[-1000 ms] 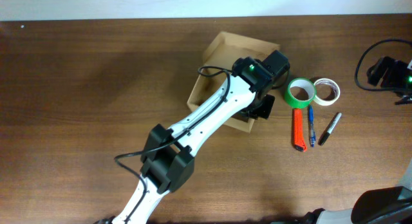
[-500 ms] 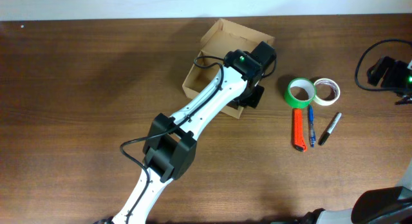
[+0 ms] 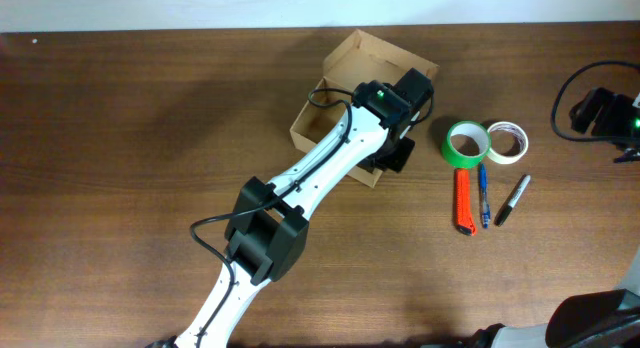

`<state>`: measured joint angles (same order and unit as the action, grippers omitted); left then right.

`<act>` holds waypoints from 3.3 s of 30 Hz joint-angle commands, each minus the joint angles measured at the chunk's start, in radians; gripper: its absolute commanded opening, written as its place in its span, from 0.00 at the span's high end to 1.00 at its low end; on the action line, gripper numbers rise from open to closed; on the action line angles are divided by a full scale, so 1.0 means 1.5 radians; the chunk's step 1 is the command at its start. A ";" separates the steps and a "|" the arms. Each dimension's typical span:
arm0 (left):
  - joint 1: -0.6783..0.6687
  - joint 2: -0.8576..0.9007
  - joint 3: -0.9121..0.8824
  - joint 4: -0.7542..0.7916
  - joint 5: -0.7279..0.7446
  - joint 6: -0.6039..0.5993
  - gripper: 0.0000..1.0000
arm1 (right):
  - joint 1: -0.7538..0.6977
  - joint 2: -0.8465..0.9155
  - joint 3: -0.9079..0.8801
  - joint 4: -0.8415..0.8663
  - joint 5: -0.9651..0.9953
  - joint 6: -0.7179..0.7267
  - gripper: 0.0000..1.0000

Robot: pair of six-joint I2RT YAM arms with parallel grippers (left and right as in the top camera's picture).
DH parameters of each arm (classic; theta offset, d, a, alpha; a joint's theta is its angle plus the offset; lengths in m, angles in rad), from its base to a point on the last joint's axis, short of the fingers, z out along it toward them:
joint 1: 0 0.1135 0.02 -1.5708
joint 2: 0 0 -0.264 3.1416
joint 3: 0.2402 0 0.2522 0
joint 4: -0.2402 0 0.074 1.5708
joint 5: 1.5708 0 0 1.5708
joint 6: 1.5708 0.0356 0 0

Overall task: Pack container
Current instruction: 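Push the cardboard box with the left gripper toward the tape rolls, then lift the left gripper out of the box and retract it left, then lower the right gripper onto the green tape roll and grasp it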

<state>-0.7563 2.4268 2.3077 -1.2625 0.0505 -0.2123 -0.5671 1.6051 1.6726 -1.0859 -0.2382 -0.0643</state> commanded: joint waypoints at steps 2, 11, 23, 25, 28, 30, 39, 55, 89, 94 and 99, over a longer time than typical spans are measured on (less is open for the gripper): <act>-0.024 0.010 0.018 0.009 0.039 -0.018 0.99 | -0.003 0.003 0.011 0.000 -0.009 -0.007 0.01; -0.048 0.010 0.018 0.019 0.035 -0.027 0.98 | -0.003 0.003 0.011 0.000 -0.009 -0.007 0.01; -0.042 0.012 0.018 0.061 0.021 -0.024 0.74 | -0.003 0.003 0.011 0.000 -0.009 -0.007 0.01; -0.041 0.012 0.018 0.061 0.020 -0.019 0.72 | -0.003 0.003 0.011 0.000 -0.009 -0.007 0.01; -0.040 0.012 0.018 0.062 0.019 -0.016 0.66 | -0.003 0.003 0.011 0.000 -0.009 -0.007 0.01; -0.040 0.011 0.020 0.061 0.007 -0.011 0.52 | -0.003 0.003 0.011 0.000 -0.009 -0.007 0.01; -0.026 0.011 0.170 -0.008 -0.035 0.019 0.37 | -0.003 0.003 0.011 0.000 -0.009 -0.007 0.01; 0.152 -0.043 0.545 -0.283 -0.243 0.090 0.28 | -0.003 0.003 0.011 0.000 -0.009 -0.007 0.01; 0.758 -0.129 0.469 -0.283 -0.054 0.090 0.00 | 0.119 0.004 0.011 -0.077 -0.060 -0.005 0.07; 0.758 -0.129 0.469 -0.283 -0.054 0.090 0.00 | 0.270 0.005 0.002 -0.088 0.042 -0.005 0.01; 0.758 -0.129 0.469 -0.283 -0.053 0.090 0.00 | 0.349 0.023 0.002 -0.010 0.049 0.010 0.21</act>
<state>0.3763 2.2623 3.0142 -1.6848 -0.0433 -0.0860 -0.0788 1.6096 1.6733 -1.1324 -0.2279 -0.0643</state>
